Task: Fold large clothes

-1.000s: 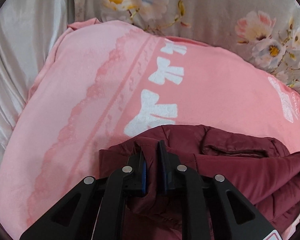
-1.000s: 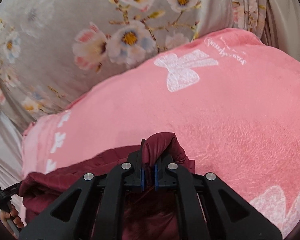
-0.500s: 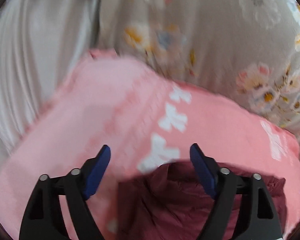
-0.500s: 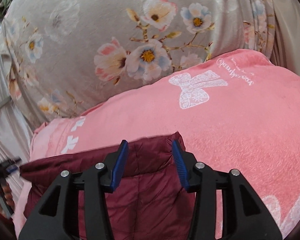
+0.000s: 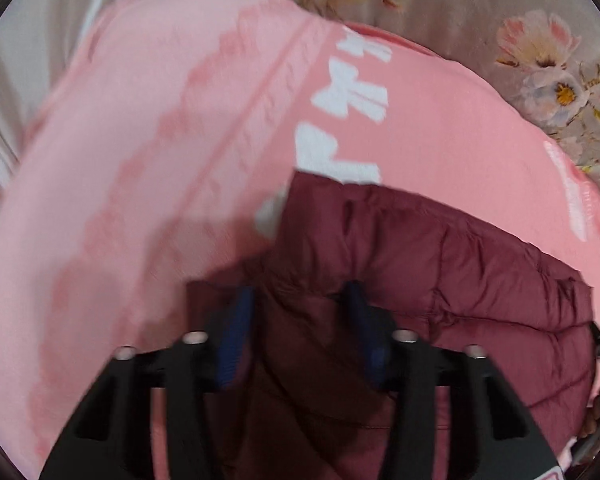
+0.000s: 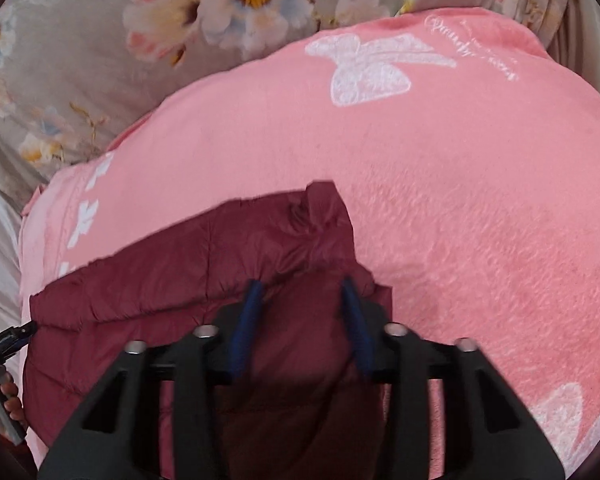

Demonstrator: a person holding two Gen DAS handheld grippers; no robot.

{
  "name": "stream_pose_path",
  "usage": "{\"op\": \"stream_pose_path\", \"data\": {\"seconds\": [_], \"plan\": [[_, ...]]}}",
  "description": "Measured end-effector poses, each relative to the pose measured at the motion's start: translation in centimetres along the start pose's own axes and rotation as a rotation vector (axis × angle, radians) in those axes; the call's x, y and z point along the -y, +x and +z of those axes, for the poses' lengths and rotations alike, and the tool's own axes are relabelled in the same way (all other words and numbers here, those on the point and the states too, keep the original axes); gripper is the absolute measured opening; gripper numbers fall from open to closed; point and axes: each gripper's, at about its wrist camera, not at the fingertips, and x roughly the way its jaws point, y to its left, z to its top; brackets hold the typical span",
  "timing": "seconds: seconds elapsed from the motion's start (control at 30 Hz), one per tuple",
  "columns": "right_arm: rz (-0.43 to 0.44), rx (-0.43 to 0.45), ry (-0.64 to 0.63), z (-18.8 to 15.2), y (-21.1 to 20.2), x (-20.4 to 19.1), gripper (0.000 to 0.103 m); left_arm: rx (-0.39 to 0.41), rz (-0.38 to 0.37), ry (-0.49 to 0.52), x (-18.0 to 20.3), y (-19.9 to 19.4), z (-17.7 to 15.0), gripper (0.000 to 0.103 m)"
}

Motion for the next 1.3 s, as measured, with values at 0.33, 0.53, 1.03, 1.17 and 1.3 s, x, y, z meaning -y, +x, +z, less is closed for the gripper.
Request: {"op": "stream_pose_path", "data": {"seconds": [0.33, 0.53, 1.03, 1.17, 1.3], "plan": [[0.029, 0.093, -0.039, -1.1, -6.0, -0.5, 0.003, 0.078, 0.001, 0.058, -0.3, -4.8, -3.5, 0.004], [-0.023, 0.009, -0.028, -3.1, -1.0, 0.7, 0.004, 0.039, 0.045, 0.064, 0.0, -0.9, -4.1, 0.006], [0.074, 0.145, -0.292, -1.5, -8.6, -10.9, 0.01, 0.236, 0.074, 0.242, 7.9, -9.5, -3.7, 0.017], [0.148, 0.02, -0.402, -2.5, -4.6, -16.9, 0.01, 0.133, -0.017, 0.375, 14.1, -6.4, -4.9, 0.018], [0.168, -0.063, -0.394, -1.8, -1.0, -18.7, 0.01, 0.069, 0.004, 0.399, 17.2, -1.8, -4.8, 0.018]]}}
